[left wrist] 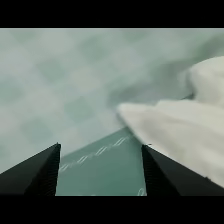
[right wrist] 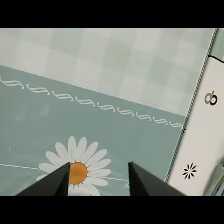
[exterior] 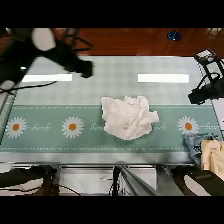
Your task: Fold the shirts.
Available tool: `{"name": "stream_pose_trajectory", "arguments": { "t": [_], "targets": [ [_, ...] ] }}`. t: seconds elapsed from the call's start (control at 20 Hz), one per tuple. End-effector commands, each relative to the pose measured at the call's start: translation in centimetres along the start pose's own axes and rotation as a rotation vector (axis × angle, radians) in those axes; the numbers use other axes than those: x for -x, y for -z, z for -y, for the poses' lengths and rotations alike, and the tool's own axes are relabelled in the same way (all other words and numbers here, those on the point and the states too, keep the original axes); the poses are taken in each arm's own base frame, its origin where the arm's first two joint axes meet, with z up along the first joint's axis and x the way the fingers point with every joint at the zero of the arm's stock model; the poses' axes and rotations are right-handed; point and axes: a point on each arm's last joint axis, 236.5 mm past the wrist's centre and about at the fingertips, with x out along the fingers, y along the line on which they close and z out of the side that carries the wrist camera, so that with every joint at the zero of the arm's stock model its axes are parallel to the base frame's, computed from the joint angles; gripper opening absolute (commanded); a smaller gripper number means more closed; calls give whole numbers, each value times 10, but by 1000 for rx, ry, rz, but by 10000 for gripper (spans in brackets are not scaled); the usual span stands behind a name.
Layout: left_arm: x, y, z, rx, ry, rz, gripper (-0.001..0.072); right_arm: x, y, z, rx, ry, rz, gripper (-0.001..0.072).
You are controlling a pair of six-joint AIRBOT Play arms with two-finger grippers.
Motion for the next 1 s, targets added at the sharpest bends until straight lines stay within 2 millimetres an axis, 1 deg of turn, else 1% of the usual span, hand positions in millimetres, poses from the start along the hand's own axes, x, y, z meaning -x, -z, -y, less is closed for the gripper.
{"name": "stream_pose_trajectory", "arguments": {
  "t": [0.0,0.05,0.1,0.15,0.2,0.3,0.35,0.5,0.65,0.75,0.95],
  "targets": [
    [-8,69,-36,256,218,-138,620,-5,-3,-4,1,-10,6,412],
    [-22,82,-28,310,307,-155,664,-11,-1,-9,-7,-35,-9,430],
    [-37,92,-21,371,373,-157,720,-18,3,-17,-31,-78,-27,473],
    [-52,99,-14,411,419,-158,720,-26,8,-24,-70,-130,-51,523],
    [-64,105,-6,431,452,-163,720,-34,14,-29,-105,-174,-74,542],
    [-87,114,11,433,491,-187,720,-46,24,-35,-173,-252,-104,542],
    [-97,116,19,417,502,-203,720,-49,25,-35,-210,-284,-100,542],
    [-124,115,54,406,584,-228,720,-48,19,-34,-303,-380,-56,542],
    [-148,120,86,404,645,-283,720,-44,15,-34,-379,-454,-26,542],
    [-158,120,102,397,671,-310,720,-43,14,-34,-403,-477,-20,542],
    [-170,107,128,362,701,-322,720,-41,13,-37,-405,-490,-20,542]
  ]
}}
